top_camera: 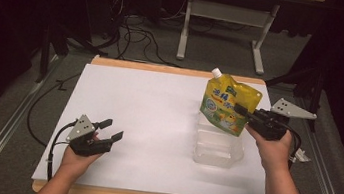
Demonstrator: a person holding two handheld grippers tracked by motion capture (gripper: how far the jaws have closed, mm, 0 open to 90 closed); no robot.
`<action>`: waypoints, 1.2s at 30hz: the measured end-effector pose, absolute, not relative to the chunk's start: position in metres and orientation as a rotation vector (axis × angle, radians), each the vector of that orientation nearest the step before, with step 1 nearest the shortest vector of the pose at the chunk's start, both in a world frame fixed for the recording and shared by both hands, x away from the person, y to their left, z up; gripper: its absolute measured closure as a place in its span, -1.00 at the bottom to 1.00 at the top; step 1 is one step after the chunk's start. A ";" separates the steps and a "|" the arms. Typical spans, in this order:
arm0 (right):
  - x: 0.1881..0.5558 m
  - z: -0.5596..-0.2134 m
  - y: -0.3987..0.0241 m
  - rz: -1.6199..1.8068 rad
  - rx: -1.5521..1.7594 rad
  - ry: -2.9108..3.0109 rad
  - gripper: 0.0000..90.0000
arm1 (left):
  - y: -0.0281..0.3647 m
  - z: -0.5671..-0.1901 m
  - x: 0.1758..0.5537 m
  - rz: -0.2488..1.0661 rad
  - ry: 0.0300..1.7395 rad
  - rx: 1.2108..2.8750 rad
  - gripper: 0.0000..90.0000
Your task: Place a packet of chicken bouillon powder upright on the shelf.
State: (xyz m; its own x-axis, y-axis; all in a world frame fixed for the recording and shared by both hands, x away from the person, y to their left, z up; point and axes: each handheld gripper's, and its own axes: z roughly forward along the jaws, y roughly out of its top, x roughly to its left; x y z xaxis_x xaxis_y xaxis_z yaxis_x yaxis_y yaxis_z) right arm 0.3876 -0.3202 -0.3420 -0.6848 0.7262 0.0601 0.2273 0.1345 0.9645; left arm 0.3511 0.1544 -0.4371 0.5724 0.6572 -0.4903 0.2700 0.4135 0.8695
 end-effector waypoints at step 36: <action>0.402 -0.361 -0.322 1.537 0.945 2.018 0.97 | 0.152 -0.438 0.349 0.294 0.977 1.169 -0.14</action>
